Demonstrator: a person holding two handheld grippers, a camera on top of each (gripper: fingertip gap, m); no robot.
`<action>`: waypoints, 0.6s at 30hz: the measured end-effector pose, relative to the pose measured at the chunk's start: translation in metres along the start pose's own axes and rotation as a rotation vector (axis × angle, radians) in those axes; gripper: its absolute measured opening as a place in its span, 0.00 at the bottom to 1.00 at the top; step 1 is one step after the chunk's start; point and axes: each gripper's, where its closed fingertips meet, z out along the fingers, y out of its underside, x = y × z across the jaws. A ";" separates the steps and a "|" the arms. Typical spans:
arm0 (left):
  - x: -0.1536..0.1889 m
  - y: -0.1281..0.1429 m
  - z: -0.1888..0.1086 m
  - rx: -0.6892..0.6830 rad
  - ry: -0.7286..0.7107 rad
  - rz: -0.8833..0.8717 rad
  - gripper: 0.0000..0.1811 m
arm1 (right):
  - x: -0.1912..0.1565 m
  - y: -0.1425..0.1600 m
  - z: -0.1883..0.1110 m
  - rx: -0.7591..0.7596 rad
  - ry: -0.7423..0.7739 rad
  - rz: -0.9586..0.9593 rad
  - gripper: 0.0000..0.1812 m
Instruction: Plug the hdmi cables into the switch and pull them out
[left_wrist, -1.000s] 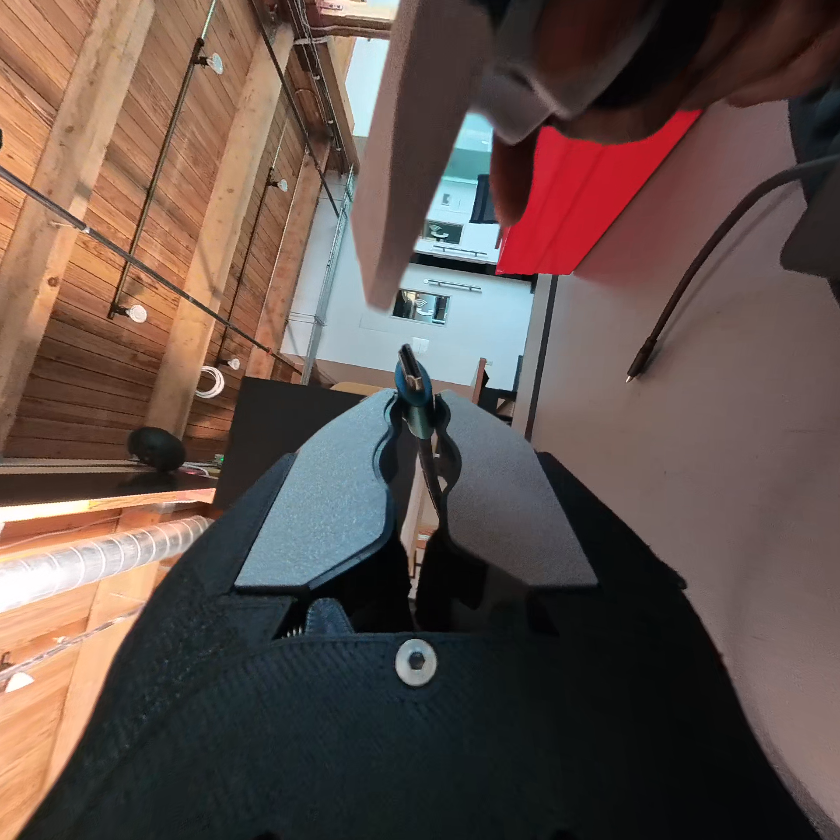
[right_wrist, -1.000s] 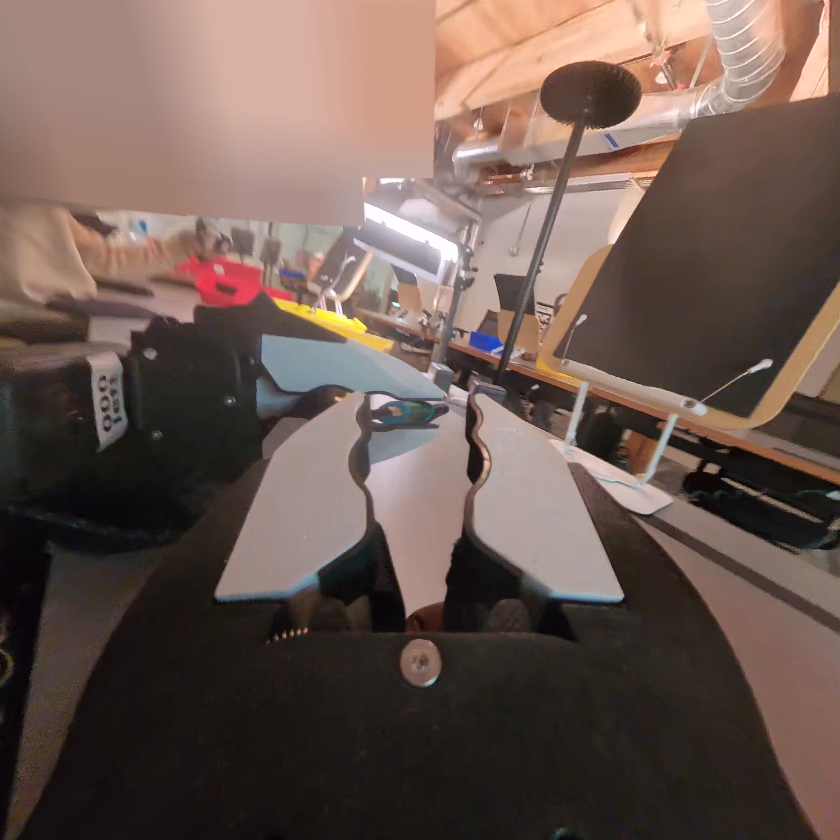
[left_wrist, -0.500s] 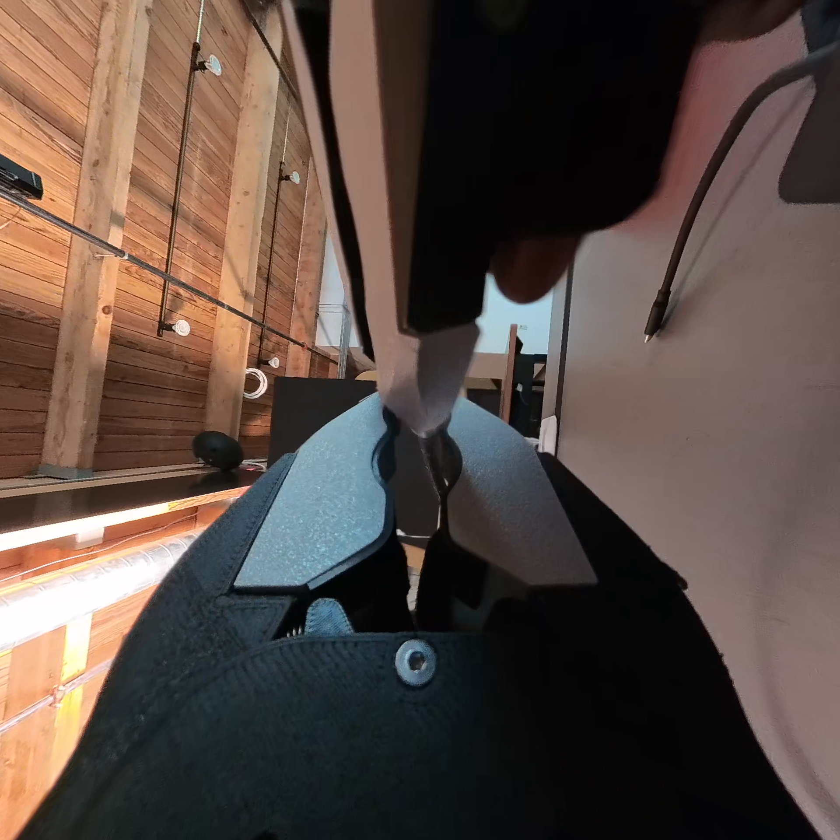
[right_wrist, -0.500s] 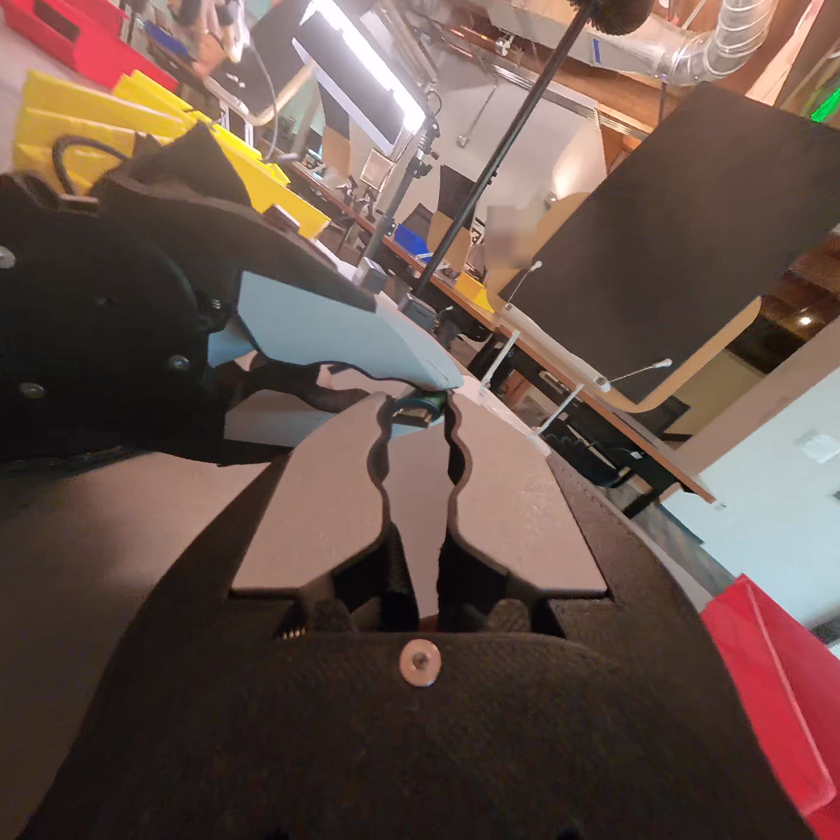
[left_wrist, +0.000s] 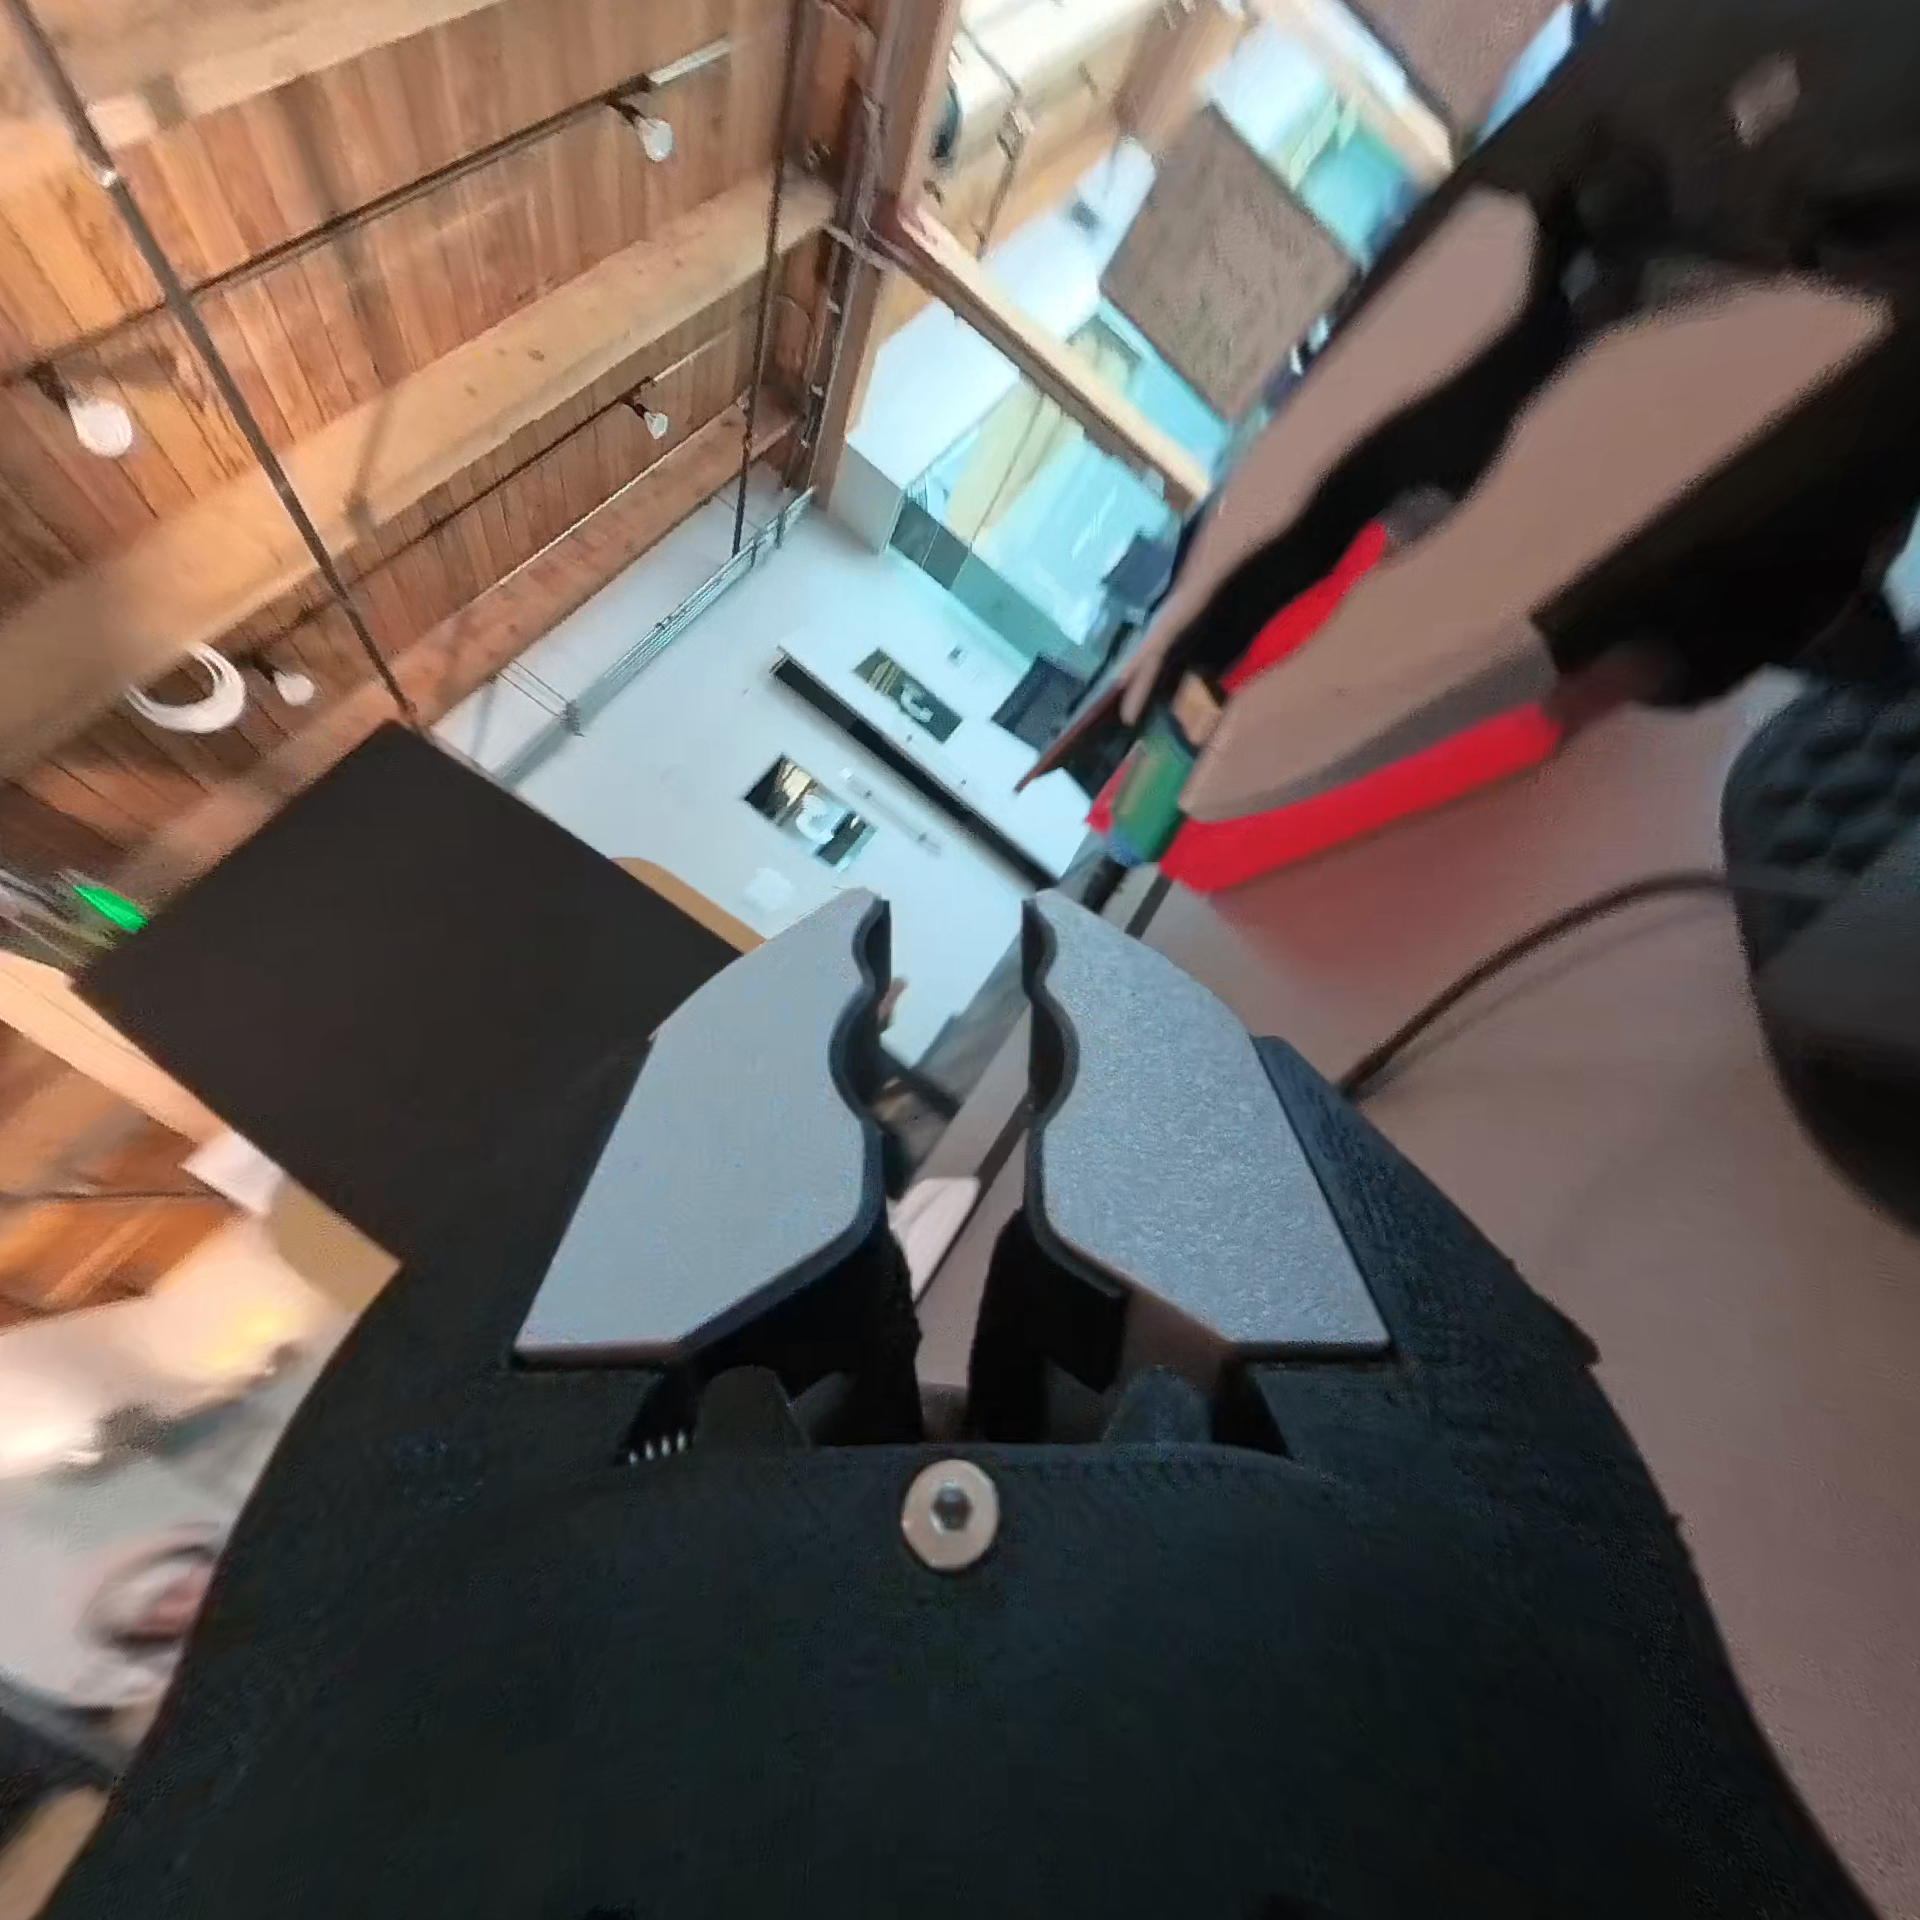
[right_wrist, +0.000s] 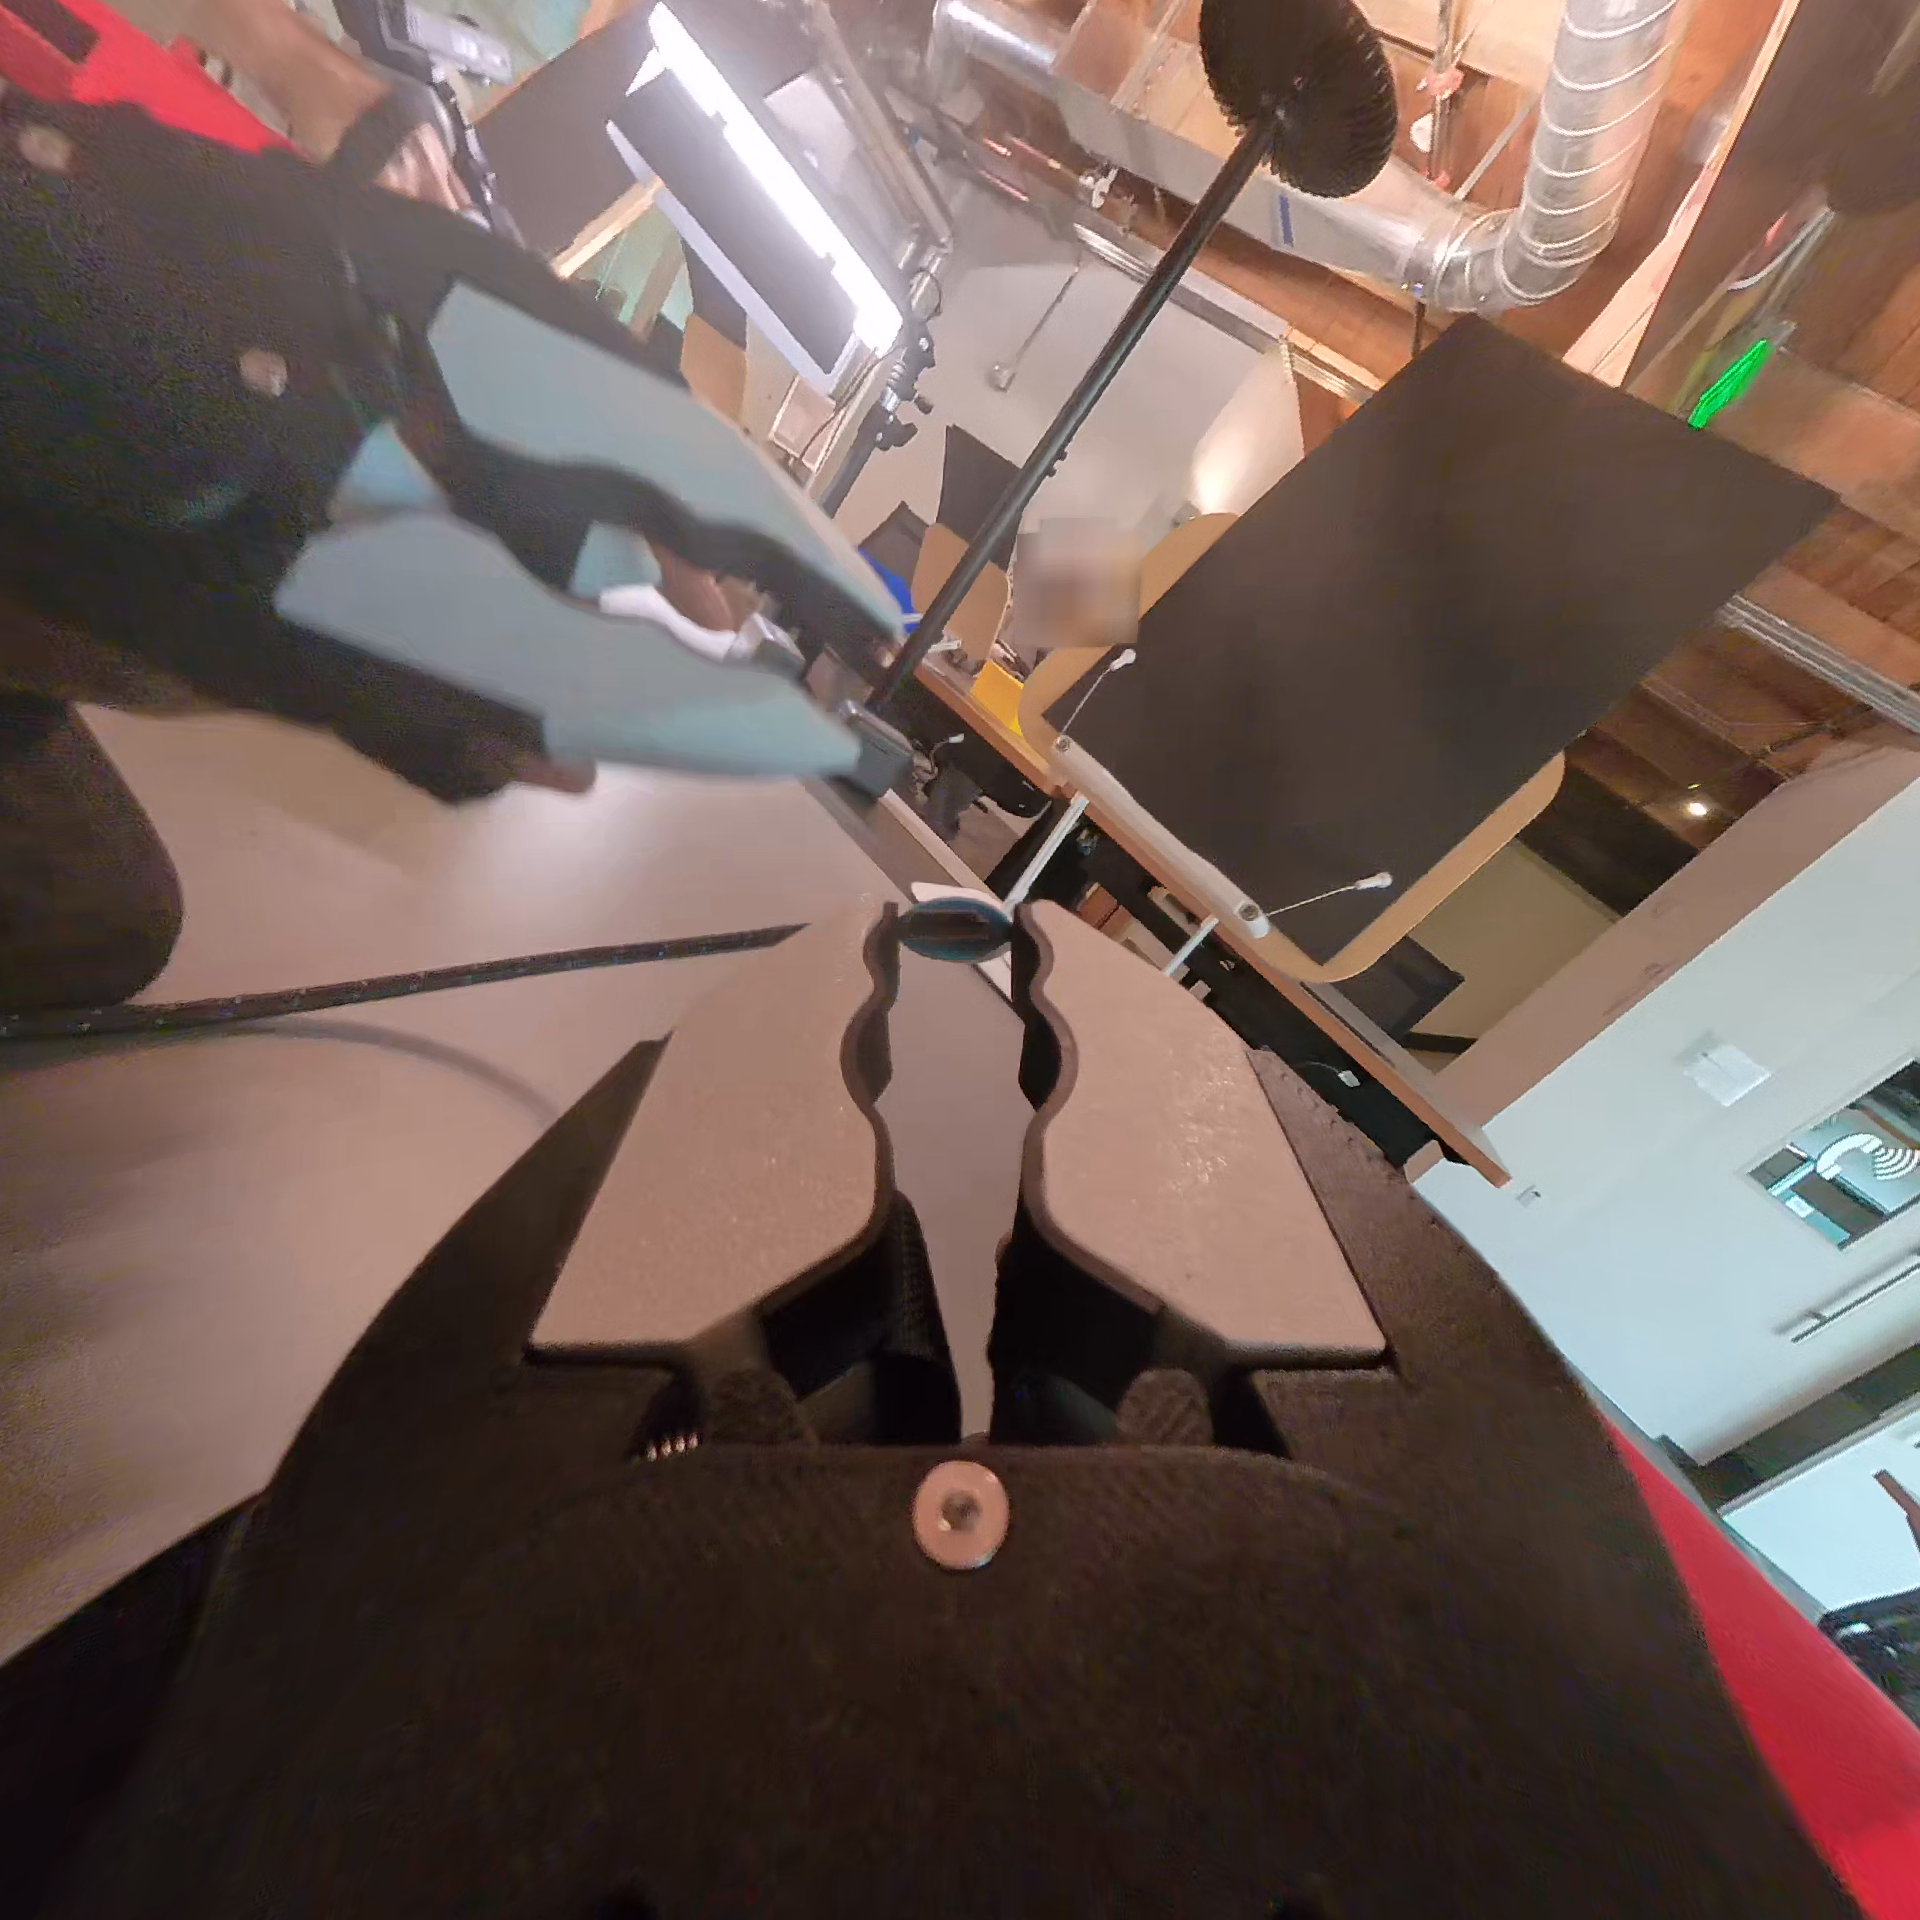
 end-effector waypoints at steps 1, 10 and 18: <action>-0.010 -0.002 -0.003 0.029 -0.018 -0.095 0.13 | 0.003 0.000 -0.001 -0.005 -0.012 -0.014 0.11; -0.086 0.000 -0.062 0.204 -0.247 -0.730 0.13 | 0.032 -0.038 0.012 -0.025 -0.158 -0.555 0.11; -0.102 0.016 -0.078 0.190 -0.330 -0.693 0.13 | 0.068 -0.099 0.061 0.055 -0.038 -1.337 0.11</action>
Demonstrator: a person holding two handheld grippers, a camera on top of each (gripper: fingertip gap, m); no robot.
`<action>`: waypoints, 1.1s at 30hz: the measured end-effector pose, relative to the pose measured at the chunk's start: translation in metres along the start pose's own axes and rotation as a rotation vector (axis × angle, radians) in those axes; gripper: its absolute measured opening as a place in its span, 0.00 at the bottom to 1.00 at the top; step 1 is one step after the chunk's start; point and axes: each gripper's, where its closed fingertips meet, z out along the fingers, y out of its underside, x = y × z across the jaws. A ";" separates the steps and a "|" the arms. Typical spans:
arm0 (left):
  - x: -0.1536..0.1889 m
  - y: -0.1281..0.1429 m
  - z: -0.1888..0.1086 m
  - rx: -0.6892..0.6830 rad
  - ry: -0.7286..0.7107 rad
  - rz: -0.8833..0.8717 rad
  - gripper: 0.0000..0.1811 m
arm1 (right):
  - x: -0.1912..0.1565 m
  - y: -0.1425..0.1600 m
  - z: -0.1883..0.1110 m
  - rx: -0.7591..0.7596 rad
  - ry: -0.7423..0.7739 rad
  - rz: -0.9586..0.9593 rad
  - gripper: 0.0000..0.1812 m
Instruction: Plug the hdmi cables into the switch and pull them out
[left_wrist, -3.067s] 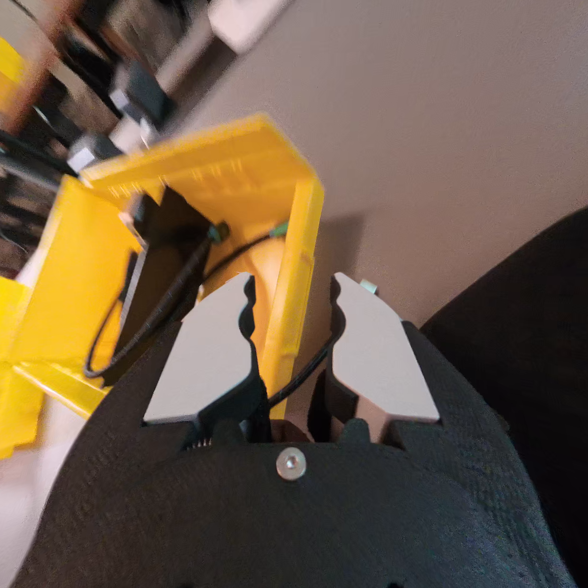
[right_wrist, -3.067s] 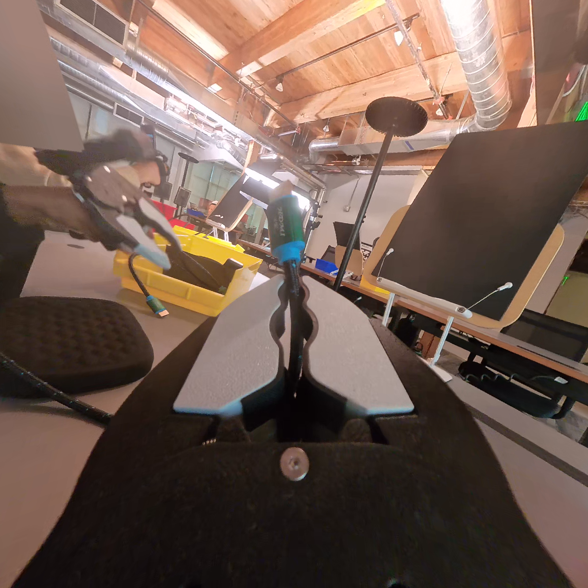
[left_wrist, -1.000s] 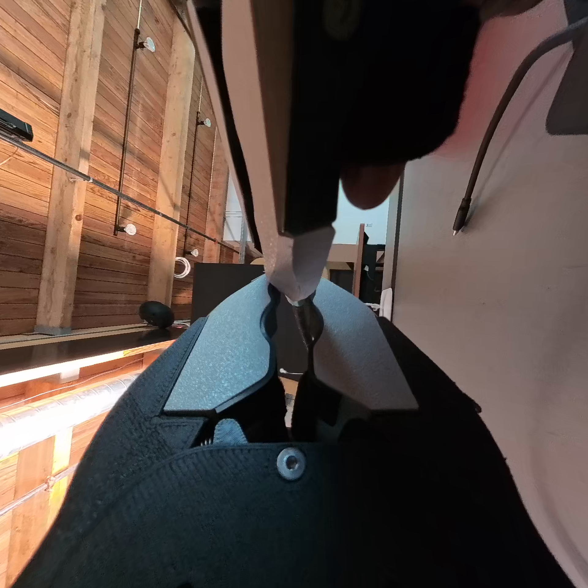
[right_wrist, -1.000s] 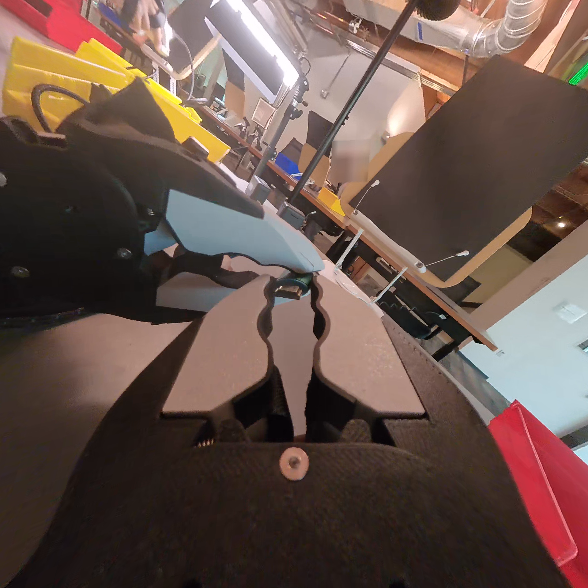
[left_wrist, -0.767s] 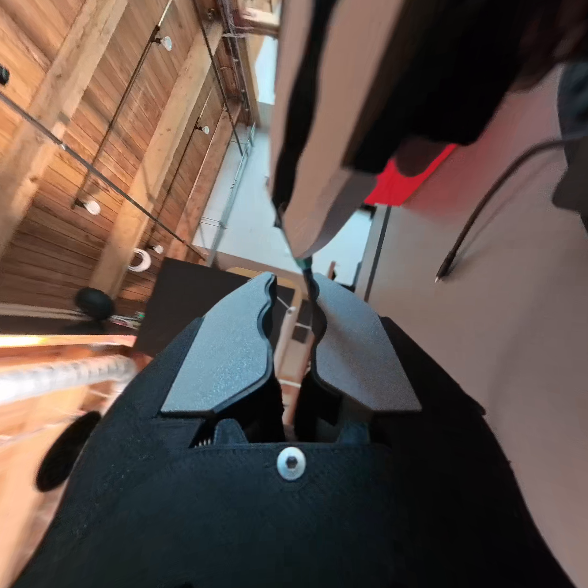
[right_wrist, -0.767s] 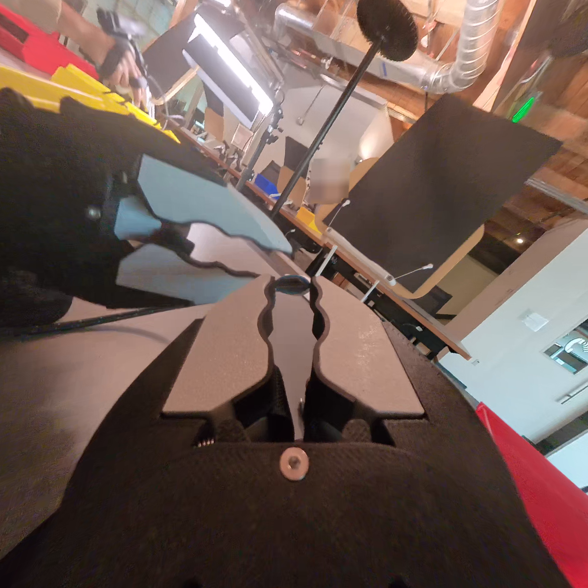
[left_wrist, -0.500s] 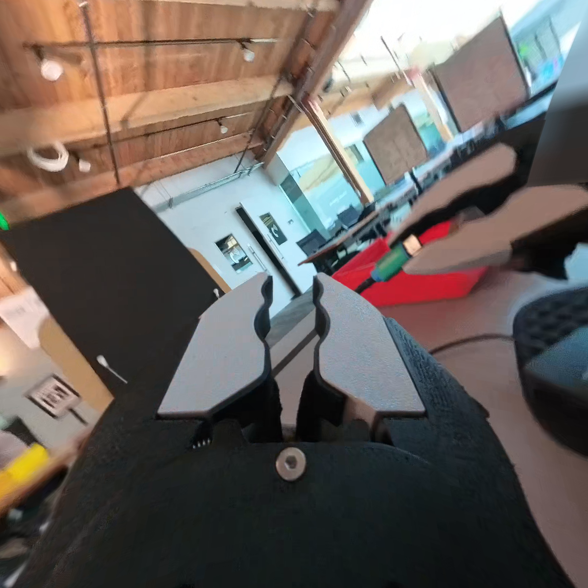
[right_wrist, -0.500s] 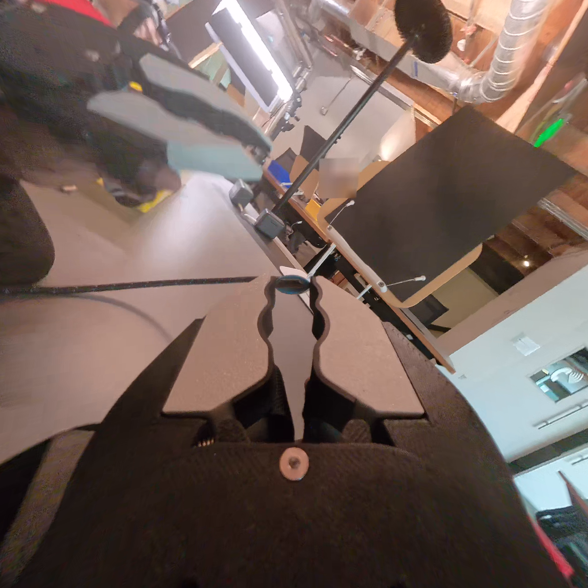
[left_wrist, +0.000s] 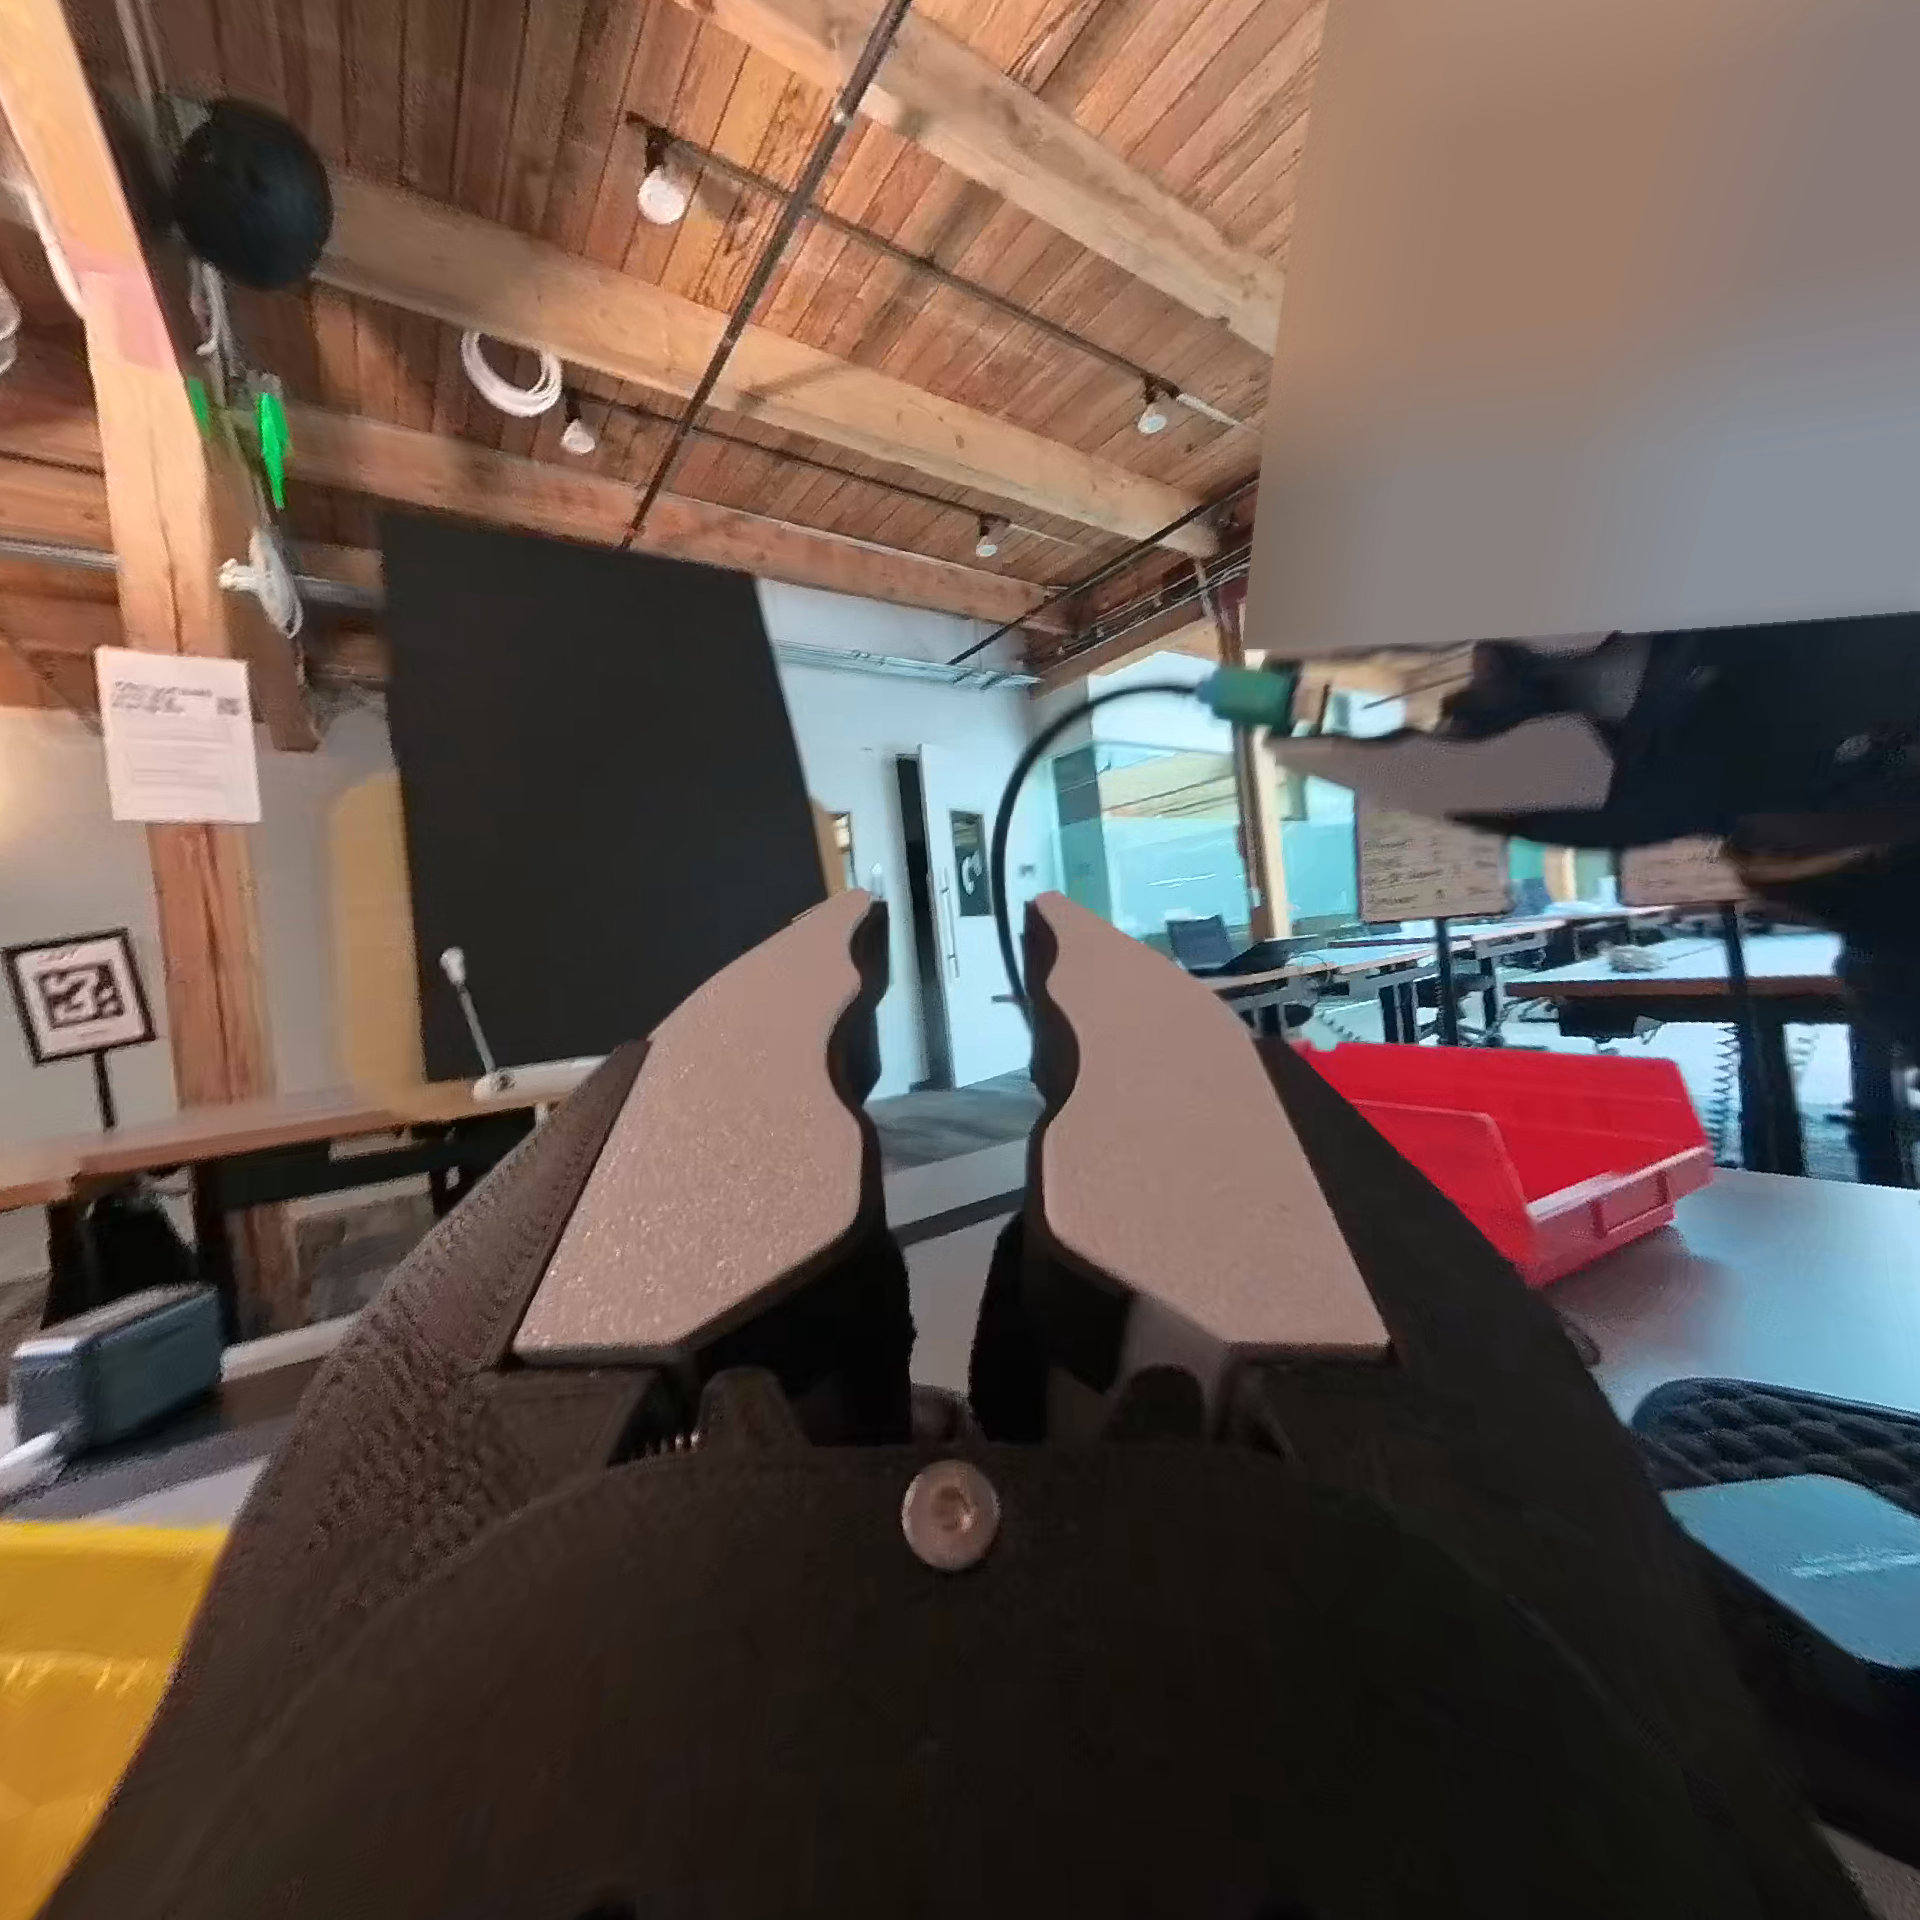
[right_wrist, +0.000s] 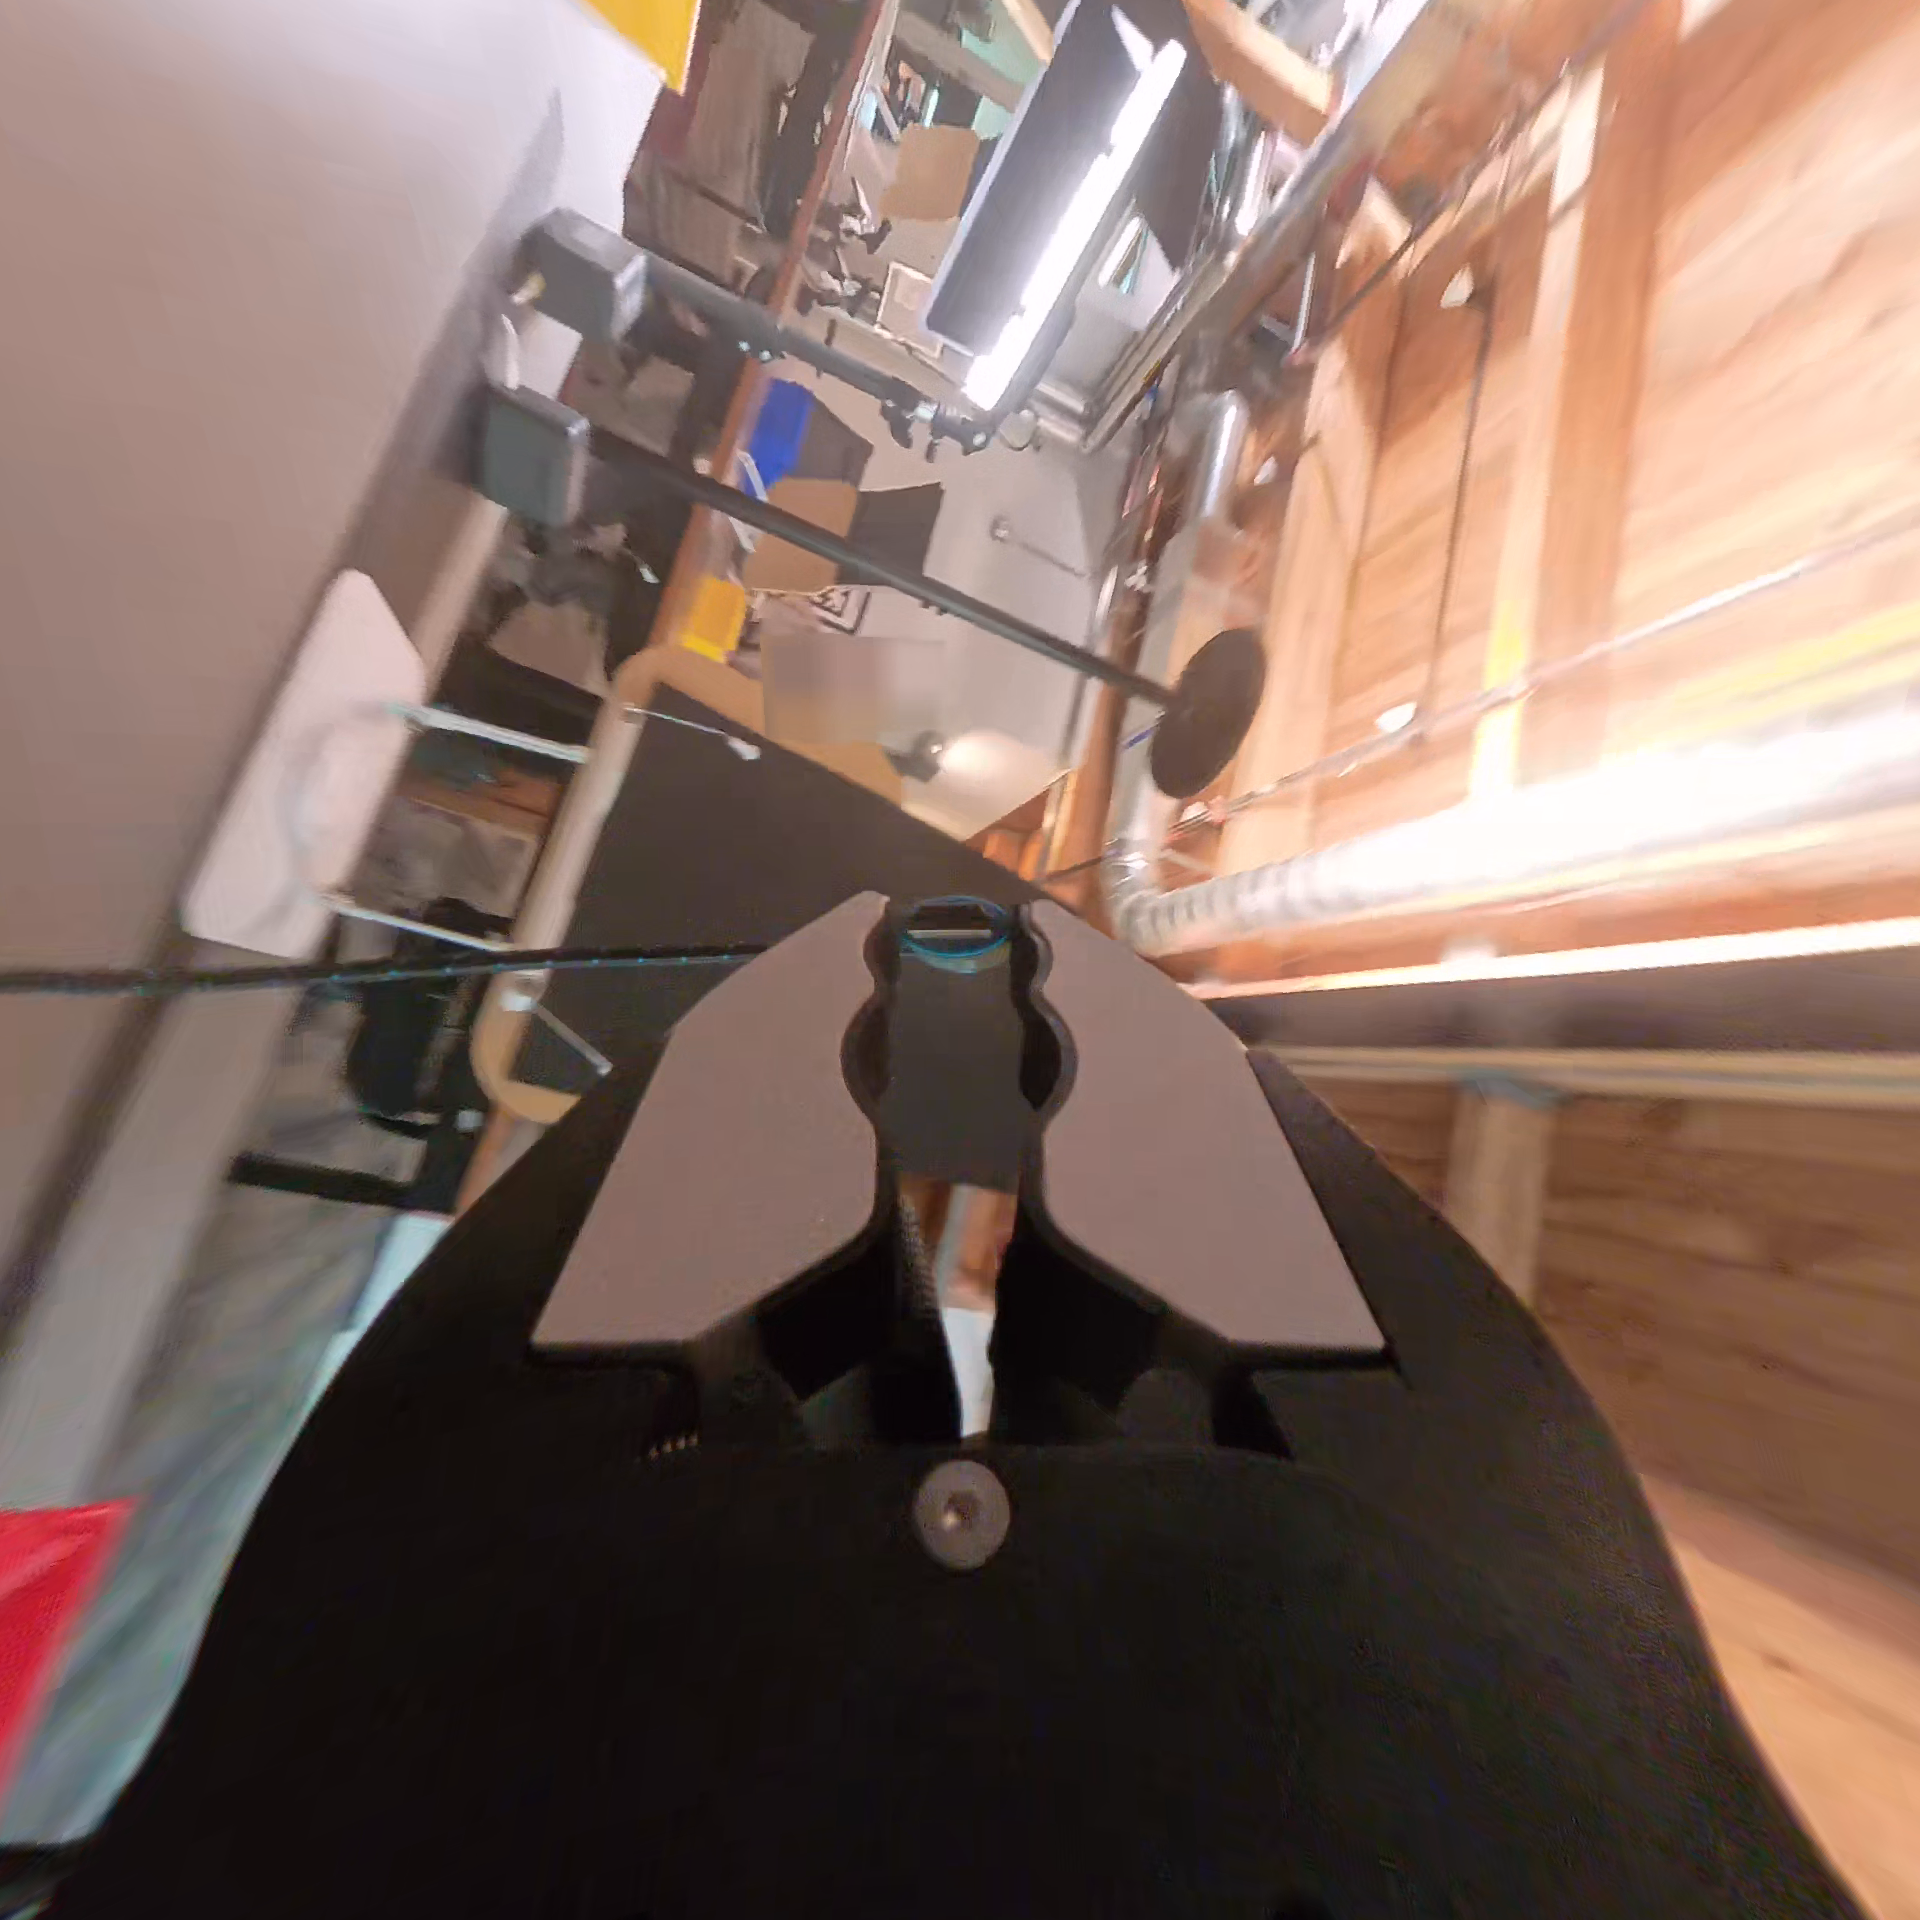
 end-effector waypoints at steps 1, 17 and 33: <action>-0.006 0.007 -0.001 -0.024 -0.024 -0.007 0.13 | 0.010 -0.001 0.003 0.019 0.023 -0.037 0.11; 0.019 -0.015 0.035 0.069 0.321 -0.196 0.35 | 0.162 -0.048 -0.101 0.917 0.266 0.950 0.11; 0.137 0.018 -0.009 -0.131 0.819 -0.206 0.25 | -0.043 -0.107 -0.061 1.098 -0.404 1.889 0.12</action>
